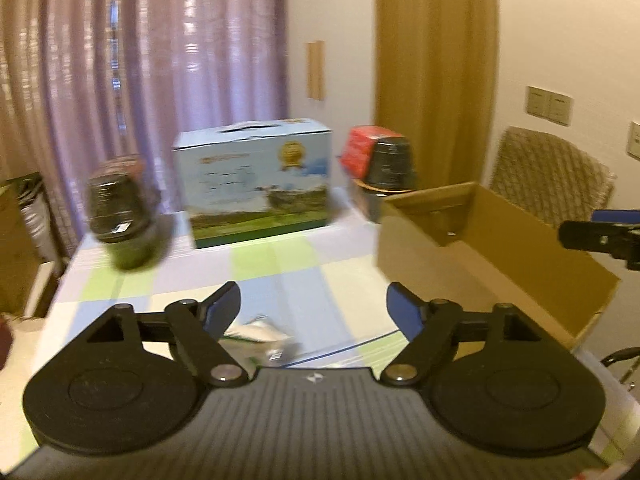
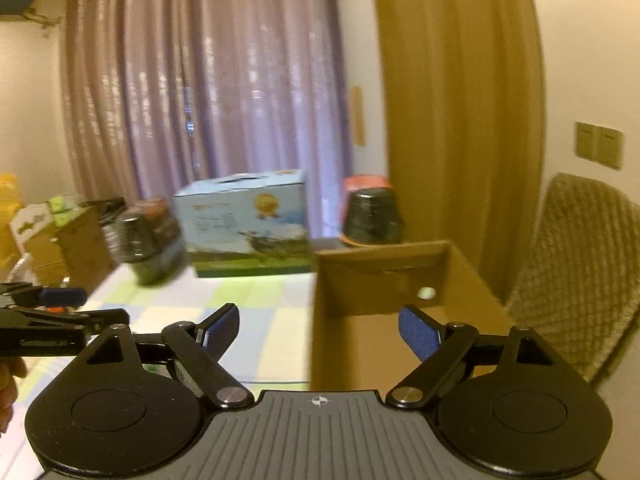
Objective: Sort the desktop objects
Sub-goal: 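Move both open tools back over the table items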
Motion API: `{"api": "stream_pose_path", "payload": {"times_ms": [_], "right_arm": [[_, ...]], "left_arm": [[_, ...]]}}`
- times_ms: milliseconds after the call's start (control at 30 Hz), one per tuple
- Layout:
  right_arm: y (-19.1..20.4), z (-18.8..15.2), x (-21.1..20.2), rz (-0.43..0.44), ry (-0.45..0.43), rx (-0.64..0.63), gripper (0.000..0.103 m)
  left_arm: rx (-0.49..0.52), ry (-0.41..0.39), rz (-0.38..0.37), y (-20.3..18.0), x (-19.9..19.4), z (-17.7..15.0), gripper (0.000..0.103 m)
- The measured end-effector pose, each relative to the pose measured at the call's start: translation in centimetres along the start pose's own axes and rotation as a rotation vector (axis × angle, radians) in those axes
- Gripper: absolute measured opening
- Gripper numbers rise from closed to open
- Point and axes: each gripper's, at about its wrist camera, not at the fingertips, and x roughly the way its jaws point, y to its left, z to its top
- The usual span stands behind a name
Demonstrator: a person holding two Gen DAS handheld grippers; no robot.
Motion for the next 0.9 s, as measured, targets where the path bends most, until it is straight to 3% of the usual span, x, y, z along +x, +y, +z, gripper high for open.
{"api": "stream_pose_path", "payload": {"times_ms": [300, 600, 900], "right_arm": [[6.0, -1.7, 1.5, 0.110, 0.050, -0.020, 0.086], [9.2, -5.6, 6.1, 0.147, 0.163, -0.050, 0.086], [10.4, -9.1, 9.6, 0.165, 0.288, -0.096, 0.086]], "left_arm": [[-0.061, 0.077, 0.092, 5.8, -2.8, -2.3, 0.096], [-0.120, 0.173, 0.162, 11.3, -3.1, -5.4, 0.098], [-0.085, 0.224, 0.115, 12.6, -1.6, -7.1, 0.096]]}}
